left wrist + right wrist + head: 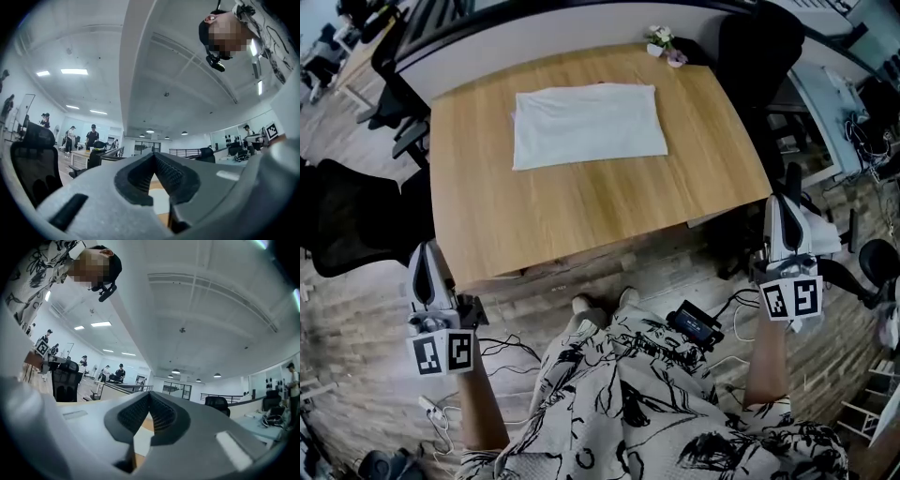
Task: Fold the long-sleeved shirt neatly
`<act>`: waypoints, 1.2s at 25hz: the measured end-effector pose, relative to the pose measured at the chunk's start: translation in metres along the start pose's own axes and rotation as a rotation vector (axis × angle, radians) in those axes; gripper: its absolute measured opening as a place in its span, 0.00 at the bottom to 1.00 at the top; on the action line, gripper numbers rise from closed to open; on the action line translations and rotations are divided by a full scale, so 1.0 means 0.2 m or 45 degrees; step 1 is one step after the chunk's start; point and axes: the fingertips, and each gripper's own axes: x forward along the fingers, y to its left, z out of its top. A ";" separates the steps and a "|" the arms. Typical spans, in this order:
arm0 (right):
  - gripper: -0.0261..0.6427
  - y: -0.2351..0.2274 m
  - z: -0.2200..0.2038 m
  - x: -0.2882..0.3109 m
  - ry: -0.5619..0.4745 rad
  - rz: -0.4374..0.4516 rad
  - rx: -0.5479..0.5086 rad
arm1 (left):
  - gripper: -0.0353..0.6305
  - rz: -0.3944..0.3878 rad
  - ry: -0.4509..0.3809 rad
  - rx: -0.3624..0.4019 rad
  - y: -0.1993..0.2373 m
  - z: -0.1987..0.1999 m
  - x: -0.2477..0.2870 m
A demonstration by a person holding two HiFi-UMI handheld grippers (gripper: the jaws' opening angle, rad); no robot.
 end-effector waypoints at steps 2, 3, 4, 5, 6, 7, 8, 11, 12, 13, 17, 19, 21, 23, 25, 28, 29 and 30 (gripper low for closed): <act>0.05 -0.08 -0.04 -0.03 0.014 -0.060 0.051 | 0.05 0.002 0.020 0.011 -0.03 -0.02 -0.02; 0.05 -0.12 -0.06 -0.04 0.020 -0.087 0.087 | 0.05 0.007 0.033 0.023 -0.04 -0.03 -0.03; 0.05 -0.15 -0.07 -0.05 0.020 -0.103 0.124 | 0.05 0.013 0.047 0.027 -0.05 -0.04 -0.04; 0.05 -0.18 -0.07 -0.06 0.012 -0.108 0.155 | 0.05 0.023 0.059 0.027 -0.05 -0.05 -0.05; 0.05 -0.19 -0.08 -0.06 0.003 -0.107 0.175 | 0.05 0.037 0.069 0.033 -0.05 -0.05 -0.05; 0.05 -0.21 -0.08 -0.06 0.000 -0.106 0.183 | 0.05 0.058 0.078 0.050 -0.04 -0.06 -0.05; 0.05 -0.21 -0.09 -0.05 0.002 -0.106 0.182 | 0.05 0.081 0.084 0.078 -0.04 -0.06 -0.06; 0.05 -0.22 -0.14 -0.06 0.004 -0.101 0.202 | 0.05 0.124 0.091 0.145 -0.03 -0.08 -0.09; 0.05 -0.23 -0.15 -0.07 0.000 -0.102 0.218 | 0.05 0.137 0.095 0.159 -0.03 -0.08 -0.09; 0.05 -0.24 -0.16 -0.07 -0.003 -0.106 0.229 | 0.05 0.156 0.100 0.171 -0.02 -0.09 -0.10; 0.05 -0.28 -0.19 -0.08 -0.016 -0.139 0.235 | 0.05 0.276 0.078 0.169 0.04 -0.11 -0.13; 0.05 -0.29 -0.21 -0.09 -0.016 -0.150 0.228 | 0.06 0.337 0.053 0.165 0.07 -0.10 -0.15; 0.05 -0.30 -0.24 -0.10 -0.008 -0.160 0.221 | 0.06 0.349 0.030 0.141 0.08 -0.10 -0.17; 0.05 -0.31 -0.27 -0.12 0.001 -0.182 0.226 | 0.06 0.328 0.033 0.130 0.08 -0.13 -0.17; 0.05 -0.32 -0.29 -0.12 0.010 -0.202 0.230 | 0.06 0.315 0.058 0.156 0.08 -0.15 -0.16; 0.05 -0.31 -0.30 -0.10 0.012 -0.202 0.241 | 0.06 0.303 0.075 0.161 0.06 -0.17 -0.14; 0.05 -0.31 -0.30 -0.09 0.018 -0.201 0.242 | 0.06 0.297 0.081 0.161 0.05 -0.18 -0.13; 0.05 -0.31 -0.30 -0.09 0.028 -0.200 0.239 | 0.06 0.288 0.088 0.165 0.04 -0.18 -0.12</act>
